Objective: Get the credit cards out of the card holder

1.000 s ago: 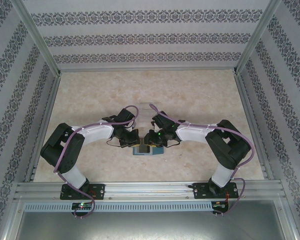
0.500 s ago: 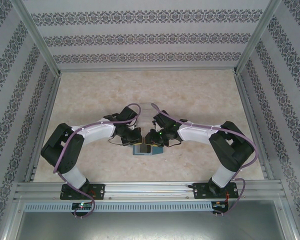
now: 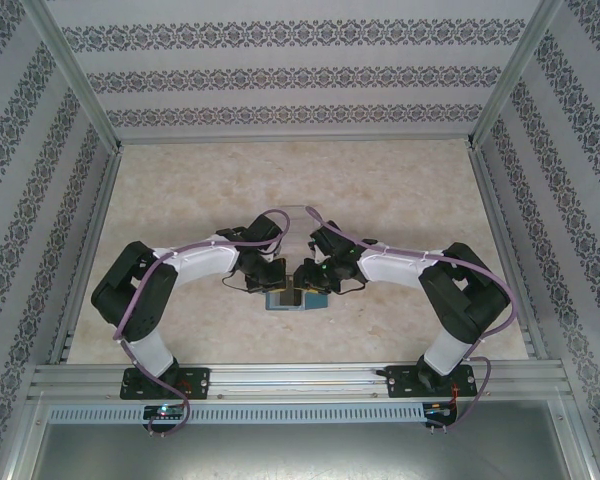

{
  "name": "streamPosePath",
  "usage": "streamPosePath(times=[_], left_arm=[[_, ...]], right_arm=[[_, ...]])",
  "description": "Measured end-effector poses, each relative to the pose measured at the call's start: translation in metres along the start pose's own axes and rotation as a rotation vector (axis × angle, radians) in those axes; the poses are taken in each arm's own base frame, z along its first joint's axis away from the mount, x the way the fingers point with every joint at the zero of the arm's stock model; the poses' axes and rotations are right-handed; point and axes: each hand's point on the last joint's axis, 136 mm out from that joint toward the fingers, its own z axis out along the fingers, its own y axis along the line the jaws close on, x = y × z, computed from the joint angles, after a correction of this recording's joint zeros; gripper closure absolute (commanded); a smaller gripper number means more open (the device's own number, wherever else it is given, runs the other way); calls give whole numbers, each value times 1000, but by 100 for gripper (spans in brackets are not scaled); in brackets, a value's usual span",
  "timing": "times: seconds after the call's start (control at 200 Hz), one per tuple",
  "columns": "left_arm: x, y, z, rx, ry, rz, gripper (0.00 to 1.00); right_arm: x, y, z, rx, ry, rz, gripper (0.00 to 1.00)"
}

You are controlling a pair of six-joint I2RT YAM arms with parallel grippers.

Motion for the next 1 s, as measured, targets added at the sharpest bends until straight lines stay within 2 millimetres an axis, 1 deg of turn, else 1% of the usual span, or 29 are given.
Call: streamPosePath(times=[0.15, 0.32, 0.585, 0.684, 0.809, 0.999], left_arm=[[0, 1, 0, -5, 0, 3, 96], [0, 2, 1, -8, -1, 6, 96], [-1, 1, 1, -8, 0, 10, 96], [-1, 1, 1, -9, 1, 12, 96], [-1, 1, 1, -9, 1, 12, 96], [-1, 1, 1, -10, 1, 12, 96]], right_arm=[[-1, -1, 1, -10, 0, 1, 66], [1, 1, 7, -41, 11, -2, 68], [1, 2, 8, -91, 15, 9, 71], [0, 1, 9, -104, 14, 21, 73], [1, 0, 9, -109, 15, 24, 79], [0, -1, 9, -111, 15, 29, 84]])
